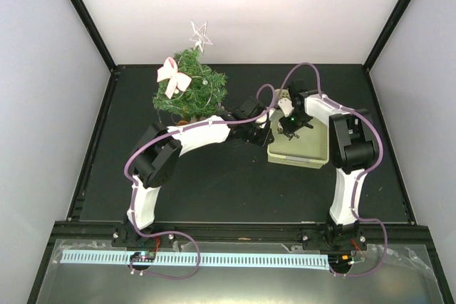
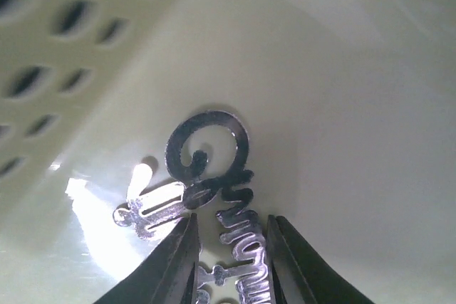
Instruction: Decorate the small christmas tree
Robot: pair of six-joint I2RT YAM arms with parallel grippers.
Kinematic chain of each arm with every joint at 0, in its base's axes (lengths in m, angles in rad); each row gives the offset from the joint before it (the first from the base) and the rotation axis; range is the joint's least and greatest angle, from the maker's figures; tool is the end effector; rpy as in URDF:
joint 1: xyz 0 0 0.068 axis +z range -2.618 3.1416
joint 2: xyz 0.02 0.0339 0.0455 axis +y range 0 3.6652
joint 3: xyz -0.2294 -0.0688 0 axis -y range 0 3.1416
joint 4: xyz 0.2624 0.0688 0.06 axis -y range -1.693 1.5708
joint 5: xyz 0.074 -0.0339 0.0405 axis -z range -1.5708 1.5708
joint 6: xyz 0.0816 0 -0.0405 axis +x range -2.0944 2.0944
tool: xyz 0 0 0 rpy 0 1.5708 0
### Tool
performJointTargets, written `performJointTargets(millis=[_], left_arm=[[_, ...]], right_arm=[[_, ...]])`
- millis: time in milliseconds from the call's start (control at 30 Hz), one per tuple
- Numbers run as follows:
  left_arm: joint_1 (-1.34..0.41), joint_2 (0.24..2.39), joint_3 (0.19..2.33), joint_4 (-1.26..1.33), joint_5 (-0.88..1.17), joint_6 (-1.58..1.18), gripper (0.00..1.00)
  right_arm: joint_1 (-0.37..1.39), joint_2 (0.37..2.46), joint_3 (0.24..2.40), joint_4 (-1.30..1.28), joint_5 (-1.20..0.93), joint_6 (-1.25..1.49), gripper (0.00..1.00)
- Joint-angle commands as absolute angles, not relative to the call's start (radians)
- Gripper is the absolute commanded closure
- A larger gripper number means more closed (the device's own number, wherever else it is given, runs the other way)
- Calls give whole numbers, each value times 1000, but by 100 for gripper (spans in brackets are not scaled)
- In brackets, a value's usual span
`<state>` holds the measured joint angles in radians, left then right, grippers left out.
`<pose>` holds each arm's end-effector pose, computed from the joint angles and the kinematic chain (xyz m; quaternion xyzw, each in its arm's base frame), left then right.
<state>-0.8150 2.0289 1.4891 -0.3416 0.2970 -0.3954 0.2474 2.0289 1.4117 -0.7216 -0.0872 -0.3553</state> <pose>0.3078 -0.3614 0.1185 0.2428 0.9000 -0.3047 0.1956 0.3918 0.1063 0.0652 -0.2994 0.9461 0.0370 0.1178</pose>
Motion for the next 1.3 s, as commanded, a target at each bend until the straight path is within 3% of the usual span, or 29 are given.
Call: performJointTargets(millis=[0, 333, 567, 633, 867, 1267], left_arm=[[-824, 1986, 1516, -328, 304, -371, 82], [-824, 1986, 1535, -322, 314, -374, 82], [-825, 1991, 1533, -310, 324, -377, 82], [-824, 1990, 1532, -311, 321, -375, 82], [-824, 1997, 1540, -307, 328, -373, 82], [-823, 2005, 1541, -306, 329, -373, 82]], right_arm=[[191, 2015, 1426, -709, -25, -234, 72], [130, 1912, 1400, -669, -252, -75, 70], [129, 2011, 1500, -809, -240, -196, 26], [137, 2006, 1480, -811, -242, -241, 20], [176, 2043, 1462, -819, -90, -318, 19], [181, 2127, 1494, -890, -17, -331, 38]])
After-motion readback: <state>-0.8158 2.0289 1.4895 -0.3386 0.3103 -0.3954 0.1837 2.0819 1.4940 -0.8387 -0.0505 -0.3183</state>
